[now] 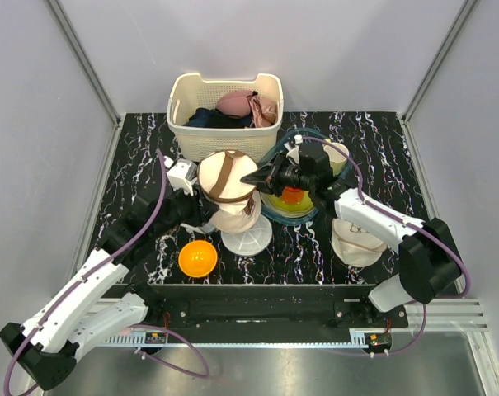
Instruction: Unzip the laundry bag and remove the bra
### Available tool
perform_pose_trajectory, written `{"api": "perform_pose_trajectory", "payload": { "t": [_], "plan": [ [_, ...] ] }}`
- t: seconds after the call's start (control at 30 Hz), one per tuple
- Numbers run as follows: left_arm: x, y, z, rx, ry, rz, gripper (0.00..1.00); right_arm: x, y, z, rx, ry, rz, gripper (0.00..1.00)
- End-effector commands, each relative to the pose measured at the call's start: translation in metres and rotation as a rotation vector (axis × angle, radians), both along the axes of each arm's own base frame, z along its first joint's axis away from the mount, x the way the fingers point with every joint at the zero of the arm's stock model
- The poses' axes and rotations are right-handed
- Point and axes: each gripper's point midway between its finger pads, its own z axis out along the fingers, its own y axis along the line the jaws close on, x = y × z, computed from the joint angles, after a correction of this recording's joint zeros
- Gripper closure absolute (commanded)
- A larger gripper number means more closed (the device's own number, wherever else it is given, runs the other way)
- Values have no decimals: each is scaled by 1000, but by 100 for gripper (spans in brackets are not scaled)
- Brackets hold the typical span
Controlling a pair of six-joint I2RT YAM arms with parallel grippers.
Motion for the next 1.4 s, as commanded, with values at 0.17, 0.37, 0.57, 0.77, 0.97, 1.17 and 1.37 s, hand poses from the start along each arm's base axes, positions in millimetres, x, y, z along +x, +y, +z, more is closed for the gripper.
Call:
{"api": "perform_pose_trajectory", "payload": {
  "t": [0.17,0.37,0.57,0.77,0.97,1.17,1.37],
  "plan": [
    [19,-5,39,-51,-99,37,100,-3,5,31,85,-79,43,100],
    [22,13,41,-20,-109,109,100,-27,-2,16,62,-101,150,100],
    [30,17,43,-38,-107,125,100,-71,-15,-4,6,-134,320,100],
    [34,10,48,-62,-108,93,100,-94,-33,7,-49,-224,346,100],
    [35,13,44,-49,-104,97,100,-100,-45,5,-136,-256,335,100],
    [35,11,48,-63,-108,75,100,-99,-56,-2,-240,-288,322,100],
    [33,5,55,-68,-122,28,100,-102,-71,-4,-348,-345,331,100]
  ]
}}
